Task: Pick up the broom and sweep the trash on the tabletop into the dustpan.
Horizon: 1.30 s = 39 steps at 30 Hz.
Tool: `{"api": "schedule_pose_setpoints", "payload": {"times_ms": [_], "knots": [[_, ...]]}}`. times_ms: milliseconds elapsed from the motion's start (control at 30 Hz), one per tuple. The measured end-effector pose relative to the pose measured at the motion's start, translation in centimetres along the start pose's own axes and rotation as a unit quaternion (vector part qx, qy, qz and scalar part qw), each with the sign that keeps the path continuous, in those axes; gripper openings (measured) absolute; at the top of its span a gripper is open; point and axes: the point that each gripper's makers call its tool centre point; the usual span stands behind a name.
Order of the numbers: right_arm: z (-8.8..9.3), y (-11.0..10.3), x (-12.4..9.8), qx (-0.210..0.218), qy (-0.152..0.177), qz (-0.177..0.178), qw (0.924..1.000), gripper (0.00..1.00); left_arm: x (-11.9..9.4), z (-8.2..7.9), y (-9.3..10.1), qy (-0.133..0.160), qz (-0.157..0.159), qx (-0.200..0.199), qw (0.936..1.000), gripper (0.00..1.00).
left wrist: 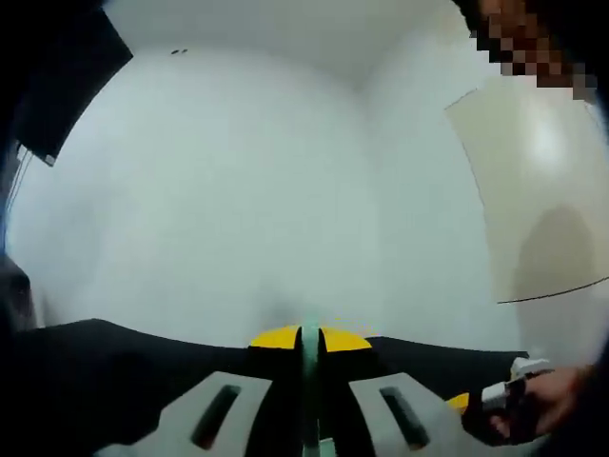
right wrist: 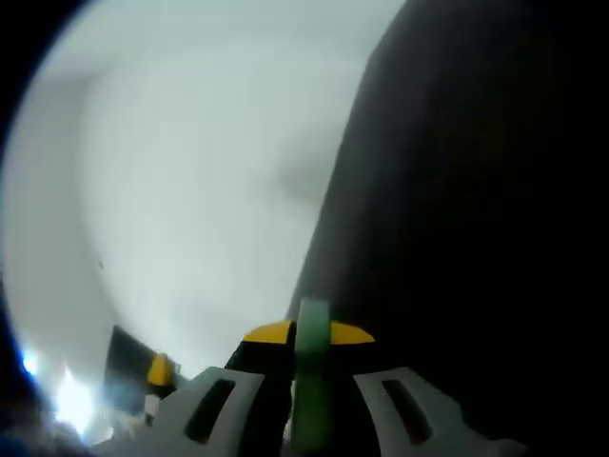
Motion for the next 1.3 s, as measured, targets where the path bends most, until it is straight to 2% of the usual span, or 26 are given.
{"api": "schedule_pose_setpoints", "payload": {"times_ms": [167,300,367,467,567,633,733,800,867,967,1000,1067,1133,1200,1233,1300], "knots": [[0.0,0.0,0.0,0.000,0.002,0.000,1.0000,0.13,1.6,2.1,2.1,0.009,0.009,0.002,0.9999,0.04],[-0.1,0.0,0.0,0.003,0.006,0.000,1.0000,0.13,2.7,2.3,4.4,0.023,0.018,0.010,0.9995,0.06],[-0.2,0.0,0.0,0.004,0.007,-0.001,1.0000,0.13,3.3,2.6,5.8,0.021,0.030,0.010,0.9993,0.06],[-0.2,0.1,0.0,0.005,0.007,0.000,1.0000,0.13,3.5,1.6,6.0,0.038,0.025,0.032,0.9985,0.05],[-0.3,0.1,0.0,0.003,0.007,-0.001,1.0000,0.13,3.8,1.1,5.9,0.041,0.024,0.030,0.9984,0.05],[-0.3,0.1,0.0,0.002,0.006,-0.001,1.0000,0.13,3.8,1.2,4.8,0.031,0.004,0.062,0.9976,0.05],[-0.3,0.1,0.0,0.003,0.004,-0.002,1.0000,0.13,3.3,-0.1,3.1,0.042,-0.012,0.075,0.9962,0.05],[-0.2,0.1,0.0,0.000,0.002,-0.003,1.0000,0.14,2.6,-1.6,1.3,0.053,-0.021,0.076,0.9955,0.05],[-0.1,0.1,0.1,-0.003,-0.005,-0.004,1.0000,0.15,1.7,-3.4,-0.4,0.070,-0.024,0.055,0.9958,0.05],[-0.1,-0.3,0.2,0.001,-0.010,-0.010,0.9999,0.23,0.2,-5.8,-3.0,0.091,-0.036,0.067,0.9930,0.05],[-0.1,-0.4,0.2,0.001,-0.014,-0.010,0.9999,0.25,-0.1,-6.5,-3.4,0.099,-0.036,0.081,0.9911,0.04],[0.1,-0.4,0.1,0.001,-0.022,-0.007,0.9997,0.28,-1.2,-7.5,-4.5,0.100,-0.039,0.151,0.9826,0.05],[0.3,-0.5,0.0,0.001,-0.031,-0.002,0.9995,0.31,-1.7,-7.4,-5.0,0.091,-0.037,0.209,0.9729,0.04],[0.8,-0.6,-0.2,-0.004,-0.043,0.005,0.9991,0.34,-2.1,-6.2,-5.6,0.062,-0.030,0.290,0.9546,0.05],[1.1,-0.6,-0.1,-0.008,-0.048,0.007,0.9988,0.34,-2.3,-5.4,-6.2,0.047,-0.032,0.299,0.9526,0.05],[1.3,-0.5,-0.1,-0.013,-0.050,0.012,0.9986,0.33,-2.8,-4.1,-8.0,0.028,-0.041,0.267,0.9623,0.05]]}}
Point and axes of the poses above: the point that each gripper's makers call its tool centre point, and the gripper's own axes: x roughly forward along the fingers, y roughly to its right, z roughly out of its underside, and after that the axes turned 5 degrees about -x, right-handed
